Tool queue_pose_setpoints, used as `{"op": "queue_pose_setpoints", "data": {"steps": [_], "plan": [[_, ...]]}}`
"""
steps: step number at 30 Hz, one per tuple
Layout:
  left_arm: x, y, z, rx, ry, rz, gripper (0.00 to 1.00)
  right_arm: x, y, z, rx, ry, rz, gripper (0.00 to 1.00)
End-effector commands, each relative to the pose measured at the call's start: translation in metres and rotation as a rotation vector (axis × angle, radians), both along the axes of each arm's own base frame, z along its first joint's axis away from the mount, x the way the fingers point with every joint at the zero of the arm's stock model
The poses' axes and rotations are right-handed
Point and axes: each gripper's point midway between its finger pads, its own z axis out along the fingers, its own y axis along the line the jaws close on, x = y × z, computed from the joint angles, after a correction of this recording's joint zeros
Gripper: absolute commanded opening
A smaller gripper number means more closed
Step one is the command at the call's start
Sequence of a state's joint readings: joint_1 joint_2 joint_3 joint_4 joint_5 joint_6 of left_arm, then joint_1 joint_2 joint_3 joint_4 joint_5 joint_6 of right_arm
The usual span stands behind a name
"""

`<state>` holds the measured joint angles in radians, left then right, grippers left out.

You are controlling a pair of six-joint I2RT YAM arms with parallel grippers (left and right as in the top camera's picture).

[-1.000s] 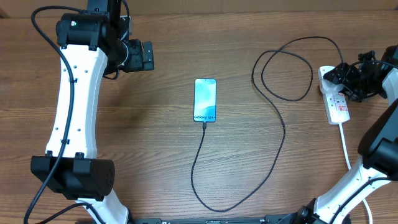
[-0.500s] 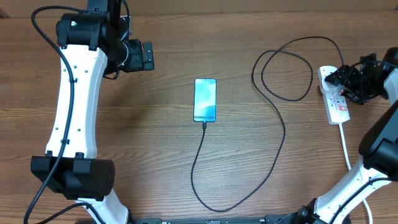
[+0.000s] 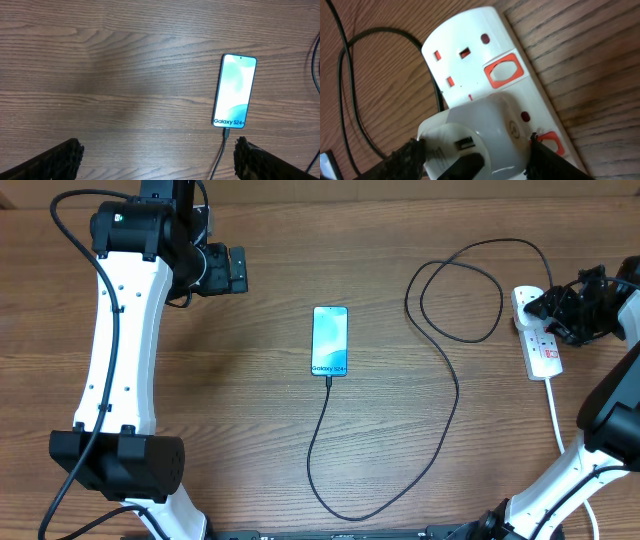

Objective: Plug charger to phone and switch on socket

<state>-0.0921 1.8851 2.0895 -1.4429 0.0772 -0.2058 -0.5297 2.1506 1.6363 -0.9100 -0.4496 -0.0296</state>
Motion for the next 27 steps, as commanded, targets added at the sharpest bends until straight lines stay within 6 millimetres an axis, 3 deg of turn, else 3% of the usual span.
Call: {"op": "queue_pose_setpoints", "data": {"steps": [1, 13, 17, 18, 27], "plan": [[0.002, -0.003, -0.002, 0.01, -0.002, -0.018, 1.0, -0.005, 0.006, -0.012, 0.022, 0.039, 0.004, 0.64], [0.002, -0.003, -0.002, 0.01, -0.001, -0.018, 1.0, -0.005, 0.006, -0.013, 0.019, 0.039, 0.004, 0.61], [0.002, -0.003, -0.002, 0.01, -0.001, -0.018, 1.0, -0.004, 0.005, -0.012, 0.017, 0.035, 0.003, 0.96], [0.002, -0.003, -0.002, 0.01, -0.002, -0.018, 1.0, -0.003, 0.004, -0.012, 0.013, 0.03, 0.002, 1.0], [0.002, -0.003, -0.002, 0.01, -0.002, -0.018, 1.0, -0.009, -0.02, -0.017, -0.065, 0.054, -0.038, 1.0]]}}
